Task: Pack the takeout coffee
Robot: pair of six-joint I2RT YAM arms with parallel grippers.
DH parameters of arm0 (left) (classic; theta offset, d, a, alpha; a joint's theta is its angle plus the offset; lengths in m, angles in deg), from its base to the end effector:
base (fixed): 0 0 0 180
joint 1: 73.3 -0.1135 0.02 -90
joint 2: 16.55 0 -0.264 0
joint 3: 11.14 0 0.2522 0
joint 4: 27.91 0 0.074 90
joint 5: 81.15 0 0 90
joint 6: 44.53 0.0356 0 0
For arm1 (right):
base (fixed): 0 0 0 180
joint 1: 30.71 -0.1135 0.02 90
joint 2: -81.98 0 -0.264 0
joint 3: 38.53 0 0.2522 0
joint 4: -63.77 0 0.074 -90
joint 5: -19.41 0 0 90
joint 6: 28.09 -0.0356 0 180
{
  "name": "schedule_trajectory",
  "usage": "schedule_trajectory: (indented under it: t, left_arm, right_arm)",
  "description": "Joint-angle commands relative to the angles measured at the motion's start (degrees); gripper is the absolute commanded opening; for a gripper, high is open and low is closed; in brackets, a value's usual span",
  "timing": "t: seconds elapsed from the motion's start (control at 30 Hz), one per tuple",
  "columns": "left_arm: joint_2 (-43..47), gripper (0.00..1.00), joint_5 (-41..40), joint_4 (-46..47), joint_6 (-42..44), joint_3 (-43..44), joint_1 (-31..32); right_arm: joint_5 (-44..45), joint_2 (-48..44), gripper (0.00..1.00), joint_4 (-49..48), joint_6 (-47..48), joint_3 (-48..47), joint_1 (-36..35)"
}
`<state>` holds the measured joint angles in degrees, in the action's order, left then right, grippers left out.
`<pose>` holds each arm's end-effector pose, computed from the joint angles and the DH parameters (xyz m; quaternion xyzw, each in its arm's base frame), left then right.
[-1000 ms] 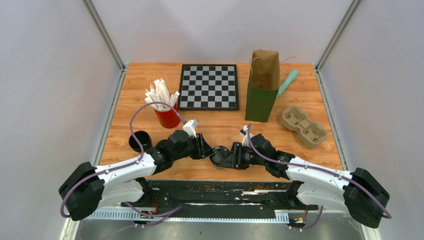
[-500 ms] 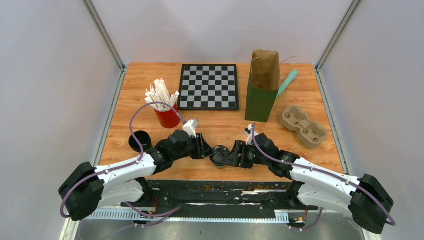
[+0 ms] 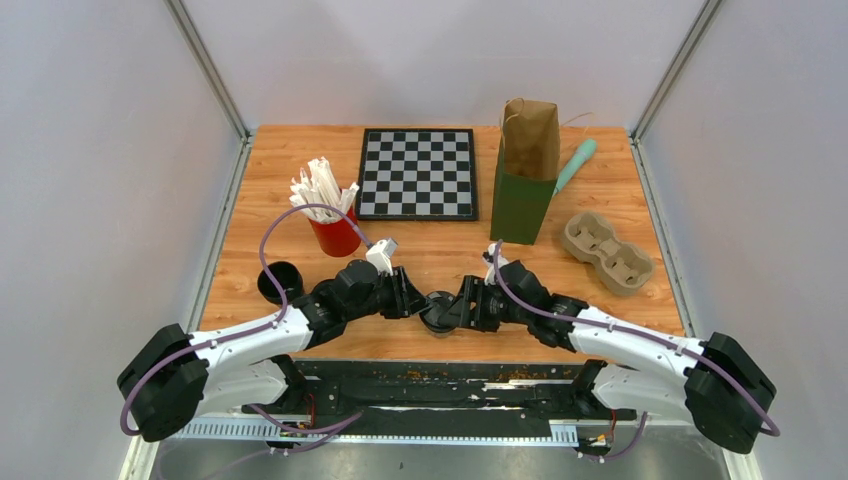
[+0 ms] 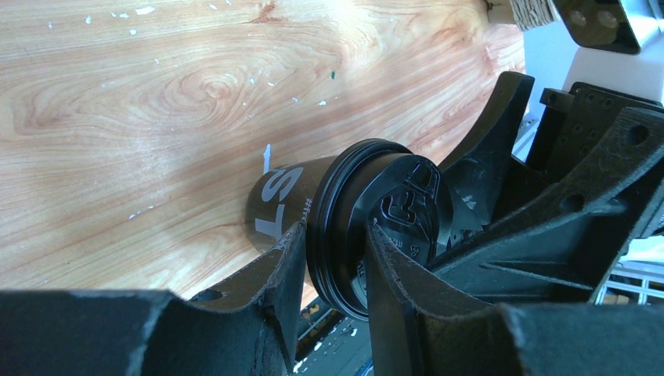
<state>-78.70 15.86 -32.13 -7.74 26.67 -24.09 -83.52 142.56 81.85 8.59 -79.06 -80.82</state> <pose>0.1421 -0.1713 0.1907 0.0013 0.8586 -0.4304 0.2785 0.1303 0.1683 0.1899 -0.0242 0.8946 0.4038 0.1898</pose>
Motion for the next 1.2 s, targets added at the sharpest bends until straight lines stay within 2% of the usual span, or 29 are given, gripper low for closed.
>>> schedule_trajectory:
  t: [0.0, 0.23, 0.47, 0.73, 0.87, 0.97, 1.17]
  left_arm:
    - [-1.4, 0.4, -0.9, -7.4, 2.9, -0.9, 0.6]
    - [-1.2, 0.4, -2.0, -8.6, 3.6, -0.9, 0.6]
    - [-2.2, 0.39, -2.9, -8.8, 4.1, -0.9, 0.6]
    - [-4.8, 0.38, -3.0, -8.6, 4.6, -1.4, 0.6]
    - [-5.6, 0.38, -2.7, -7.9, 5.3, -1.7, 0.6]
    - [-5.8, 0.37, -1.5, -7.7, 7.3, -1.1, 0.6]
    - [-5.1, 0.38, 0.7, -8.8, 11.7, 1.5, 0.6]
  right_arm:
    - [-0.1, 2.6, 0.59, -2.5, 0.7, -1.4, 0.3]
    - [-0.8, 2.4, 0.45, -3.5, 0.4, 2.6, 0.3]
    - [0.2, 1.0, 0.41, -3.8, 0.6, 6.8, 0.3]
    - [0.4, 4.1, 0.37, -3.8, 1.6, 8.5, 0.4]
    - [0.6, 3.3, 0.36, -3.8, 2.1, 8.1, 0.4]
    - [1.1, 1.3, 0.38, 0.2, 3.8, 4.5, 0.5]
    - [5.4, -4.8, 0.49, 12.1, 8.4, -3.7, 2.1]
